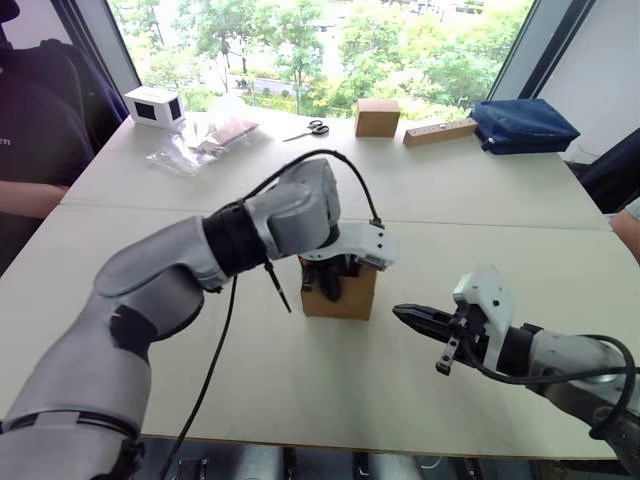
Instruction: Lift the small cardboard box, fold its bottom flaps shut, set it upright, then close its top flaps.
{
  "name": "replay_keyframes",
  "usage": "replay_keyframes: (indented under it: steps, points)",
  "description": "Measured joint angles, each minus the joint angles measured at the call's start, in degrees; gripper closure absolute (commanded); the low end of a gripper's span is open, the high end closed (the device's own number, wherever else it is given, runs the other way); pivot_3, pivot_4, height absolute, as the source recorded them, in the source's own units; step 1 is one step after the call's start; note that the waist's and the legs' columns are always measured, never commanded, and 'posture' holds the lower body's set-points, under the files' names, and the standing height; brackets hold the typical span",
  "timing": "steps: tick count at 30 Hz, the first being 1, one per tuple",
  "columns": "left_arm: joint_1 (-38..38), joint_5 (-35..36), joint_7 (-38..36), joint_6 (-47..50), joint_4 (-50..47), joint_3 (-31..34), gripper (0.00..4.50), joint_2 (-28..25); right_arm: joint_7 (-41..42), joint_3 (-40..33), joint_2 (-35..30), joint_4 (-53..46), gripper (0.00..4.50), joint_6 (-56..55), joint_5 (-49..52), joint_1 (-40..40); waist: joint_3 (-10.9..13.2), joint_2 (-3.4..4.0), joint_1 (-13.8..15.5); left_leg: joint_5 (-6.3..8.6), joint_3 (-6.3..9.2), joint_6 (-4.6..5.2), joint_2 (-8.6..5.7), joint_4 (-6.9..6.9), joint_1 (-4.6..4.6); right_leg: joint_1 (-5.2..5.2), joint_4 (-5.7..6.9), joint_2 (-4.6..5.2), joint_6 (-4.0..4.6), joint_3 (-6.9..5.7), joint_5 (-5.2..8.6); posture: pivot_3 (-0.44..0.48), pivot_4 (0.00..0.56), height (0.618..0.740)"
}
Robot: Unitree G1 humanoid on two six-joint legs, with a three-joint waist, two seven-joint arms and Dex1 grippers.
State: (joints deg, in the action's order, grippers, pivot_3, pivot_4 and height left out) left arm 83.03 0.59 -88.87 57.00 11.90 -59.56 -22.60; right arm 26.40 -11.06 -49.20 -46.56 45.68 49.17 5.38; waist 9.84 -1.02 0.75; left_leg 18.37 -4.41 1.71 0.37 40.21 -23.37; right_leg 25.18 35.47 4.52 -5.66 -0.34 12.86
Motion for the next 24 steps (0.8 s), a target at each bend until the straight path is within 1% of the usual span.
replay_keyframes:
  steps: [2, 4, 5, 6, 7, 8, 9, 10, 11, 13, 14, 15, 16, 17, 19, 20, 22, 23, 24]
  points:
    - [1.2, 0.1, 0.0, 1.7, 1.6, 0.4, 1.52, 0.9, 0.7, -0.4, 0.0, 0.7, 4.50, 0.0, -0.8, 0.2, 0.0, -0.01, 0.0, 0.00, 0.00, 0.00, 0.00, 0.00, 0.00, 0.01, 0.02, -0.01, -0.01, 0.00, 0.00, 0.000, 0.150, 0.740]
    - [1.9, 0.2, -0.5, 2.6, 1.9, 0.6, 1.52, 0.9, 1.0, -0.8, 0.0, 0.8, 4.50, 0.0, -0.9, 0.3, 0.0, 0.00, -0.1, 0.00, 0.01, 0.00, 0.02, 0.00, 0.00, 0.02, 0.03, -0.03, -0.01, 0.00, 0.00, 0.000, 0.150, 0.740]
    - [4.1, 3.0, -1.9, 4.8, 2.1, 0.8, 1.52, 0.4, 1.5, -0.9, 0.0, 0.9, 4.50, 0.0, -1.1, 0.2, 0.0, 0.00, -0.1, 0.00, 0.01, 0.00, 0.03, -0.01, 0.00, 0.04, 0.05, -0.04, -0.01, 0.00, 0.00, 0.000, 0.150, 0.740]
    - [5.9, 7.3, -2.3, 6.8, 2.5, 1.8, 1.52, -0.6, 2.0, -1.1, 0.1, 1.6, 4.50, -0.1, -0.8, -0.5, 0.0, 0.00, -0.1, 0.00, 0.02, 0.00, 0.04, 0.00, 0.01, 0.03, 0.08, -0.04, -0.01, 0.00, 0.00, 0.000, 0.150, 0.740]
    - [7.4, 13.1, -2.8, 8.9, 3.7, 3.4, 1.52, -1.7, 2.4, -1.3, 0.5, 2.6, 4.50, -0.1, 0.0, -1.6, 0.0, -0.01, -0.3, 0.00, 0.01, 0.00, 0.06, 0.01, -0.01, 0.09, 0.10, -0.04, -0.01, 0.02, 0.00, 0.000, 0.150, 0.740]
    - [9.4, 17.9, -3.1, 10.7, 6.3, 6.5, 1.52, -2.6, 2.9, -2.1, 1.1, 3.9, 4.50, 0.0, 1.5, -3.0, 0.0, -0.01, -0.4, 0.00, 0.01, 0.00, 0.06, 0.01, -0.02, 0.13, 0.14, -0.04, -0.05, 0.02, -0.02, 0.000, 0.150, 0.740]
    - [12.3, 21.4, -3.3, 11.7, 10.4, 11.4, 1.52, -3.4, 3.3, -3.6, 2.2, 5.4, 4.50, 0.0, 4.0, -4.9, 0.0, -0.01, -0.4, 0.00, 0.01, 0.00, 0.06, 0.01, -0.02, 0.15, 0.15, -0.04, -0.16, 0.01, -0.08, 0.000, 0.150, 0.740]
    - [13.8, 22.4, -3.3, 11.9, 12.3, 14.0, 1.52, -4.0, 3.3, -4.5, 2.8, 5.9, 4.50, -0.2, 5.0, -5.8, 0.0, 0.02, -0.4, 0.00, 0.01, 0.00, 0.06, 0.01, 0.00, 0.14, 0.16, -0.05, -0.20, 0.00, -0.07, 0.000, 0.150, 0.740]
    - [15.0, 23.0, -2.9, 11.8, 15.1, 18.4, 1.52, -4.5, 3.1, -5.8, 3.7, 7.4, 4.50, -0.2, 8.0, -7.5, 0.0, 0.06, -0.4, 0.00, 0.02, 0.00, 0.05, -0.01, 0.08, 0.05, 0.20, -0.05, -0.27, 0.00, -0.03, 0.000, 0.150, 0.740]
    - [14.1, 23.9, -1.0, 10.7, 18.7, 25.4, 1.52, -4.9, 2.3, -8.3, 5.8, 10.7, 4.50, -0.5, 12.6, -11.5, -0.1, 0.11, -0.4, 0.00, 0.01, 0.00, 0.05, -0.01, 0.14, 0.02, 0.28, -0.04, -0.28, 0.00, -0.03, 0.000, 0.150, 0.740]
    - [12.5, 24.0, 0.9, 9.5, 19.1, 28.7, 1.52, -5.1, 2.1, -9.1, 6.1, 12.1, 4.50, -0.6, 13.9, -12.9, -0.1, 0.12, -0.4, 0.00, 0.00, 0.00, 0.04, 0.00, 0.17, 0.02, 0.36, -0.01, -0.28, 0.01, -0.03, 0.000, 0.150, 0.740]
    - [8.4, 24.7, 5.8, 7.1, 18.7, 35.3, 1.52, -5.1, 2.3, -10.0, 6.1, 14.3, 4.50, -0.8, 14.4, -14.6, -0.1, 0.12, -0.4, 0.00, 0.00, 0.00, 0.04, 0.00, 0.20, 0.02, 0.46, 0.04, -0.27, 0.01, -0.03, 0.000, 0.150, 0.740]
    - [5.1, 25.3, 9.1, 5.8, 18.4, 39.9, 1.52, -5.4, 2.5, -10.2, 6.0, 15.8, 4.50, -1.1, 14.4, -15.4, 0.0, 0.07, -0.5, -0.01, 0.00, -0.01, 0.05, 0.03, 0.19, 0.07, 0.59, 0.05, -0.27, 0.02, -0.04, 0.000, 0.150, 0.740]
    - [1.1, 26.1, 13.2, 4.3, 17.1, 45.3, 1.52, -5.5, 3.0, -9.8, 5.8, 17.0, 4.50, -1.1, 13.9, -15.9, 0.0, 0.07, -0.5, -0.01, 0.01, -0.02, 0.07, 0.03, 0.17, 0.13, 0.63, 0.04, -0.28, 0.01, -0.04, 0.000, 0.150, 0.740]
    - [-7.6, 27.8, 19.7, 1.9, 11.0, 55.1, 1.52, -6.6, 5.1, -7.0, 5.1, 19.7, 4.50, -1.2, 11.1, -17.7, 0.0, 0.10, -1.2, -0.05, 0.00, -0.10, 0.08, 0.02, 0.10, 0.23, 0.68, 0.06, -0.27, 0.03, -0.05, 0.000, 0.150, 0.740]
    - [-12.1, 28.3, 22.3, 0.8, 7.1, 58.7, 1.75, -7.3, 6.3, -5.5, 4.9, 21.1, 4.50, -1.6, 9.3, -18.6, -0.1, 0.10, -1.5, -0.07, -0.01, -0.12, 0.09, 0.01, 0.10, 0.23, 0.66, 0.05, -0.27, 0.03, -0.05, 0.000, 0.150, 0.740]
    - [-18.6, 28.4, 26.4, -0.9, 2.8, 62.4, 2.22, -8.0, 8.1, -3.8, 4.8, 23.7, 4.50, -2.5, 6.4, -19.4, 0.0, 0.08, -1.4, -0.28, 0.02, -0.49, 0.09, 0.02, 0.04, 0.24, 0.65, 0.05, -0.27, -0.03, -0.06, 0.000, 0.150, 0.740]
    - [-21.8, 28.3, 28.7, -2.6, 0.4, 64.0, 2.74, -7.9, 9.1, -2.9, 4.8, 24.7, 4.50, -3.0, 5.0, -19.9, 0.0, 0.08, -1.1, -0.29, 0.02, -0.51, 0.03, 0.03, 0.04, 0.23, 0.68, 0.13, -0.27, -0.04, -0.06, 0.000, 0.150, 0.740]
    - [-23.3, 28.0, 30.4, -3.7, -0.9, 64.6, 2.99, -7.8, 9.9, -2.2, 4.8, 25.0, 4.50, -3.3, 4.2, -20.2, 0.0, 0.08, -0.9, -0.31, 0.03, -0.53, 0.01, 0.03, 0.04, 0.21, 0.65, 0.13, -0.26, -0.05, -0.08, 0.000, 0.150, 0.740]
